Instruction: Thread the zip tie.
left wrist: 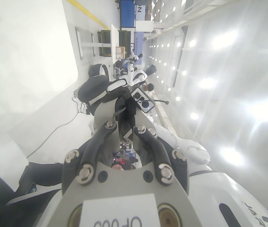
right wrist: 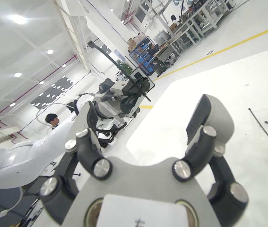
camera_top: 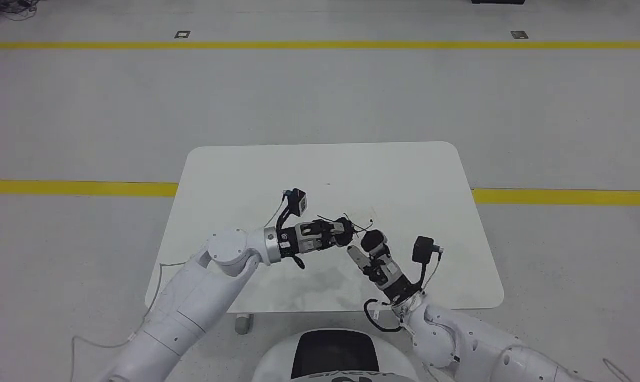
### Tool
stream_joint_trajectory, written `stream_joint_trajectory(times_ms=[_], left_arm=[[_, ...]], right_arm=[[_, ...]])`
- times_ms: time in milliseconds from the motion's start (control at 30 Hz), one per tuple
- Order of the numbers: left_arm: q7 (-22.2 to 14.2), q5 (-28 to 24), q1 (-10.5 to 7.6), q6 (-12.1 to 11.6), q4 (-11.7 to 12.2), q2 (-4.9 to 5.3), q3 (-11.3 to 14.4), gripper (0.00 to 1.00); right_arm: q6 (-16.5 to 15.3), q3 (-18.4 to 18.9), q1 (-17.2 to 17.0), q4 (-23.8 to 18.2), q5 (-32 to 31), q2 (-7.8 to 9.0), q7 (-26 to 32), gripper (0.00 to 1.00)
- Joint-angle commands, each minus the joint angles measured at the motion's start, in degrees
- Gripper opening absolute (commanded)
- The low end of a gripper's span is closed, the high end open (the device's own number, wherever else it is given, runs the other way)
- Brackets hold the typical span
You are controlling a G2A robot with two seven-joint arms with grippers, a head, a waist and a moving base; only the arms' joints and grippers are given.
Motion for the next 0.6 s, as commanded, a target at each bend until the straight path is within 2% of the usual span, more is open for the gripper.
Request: stream_joint_trajectory(times_ms=[0,133,267,400,567], left_arm=[[-1.07,-1.30,-0.26,0.22,0.49,0.00,0.09,0.00],[-3.05,-3.50,-0.90,0.59,1.60,-0.04,0.50,0.00],[-3.94,-4.78,-1.28,0.52,2.48,0.02,0.52,0.00],[-4.20,-5.37,-1.42,0.35,2.94,0.17,0.31,0.00],[-3.65,-6.26,-1.44,0.18,3.04,0.27,0.13,0.00]], right_arm=[[0.00,0.26,0.22,-1.80,3.94,1.13,3.13,1.00],[0.00,2.29,0.38,-5.06,11.70,3.40,10.05,1.00],[0.00,6.08,-0.54,-7.23,18.38,4.66,17.10,1.00],[0.00,11.38,-2.78,-8.14,22.53,5.08,24.09,1.00],[0.00,17.68,-6.44,-8.72,23.60,4.61,30.63,1.00]])
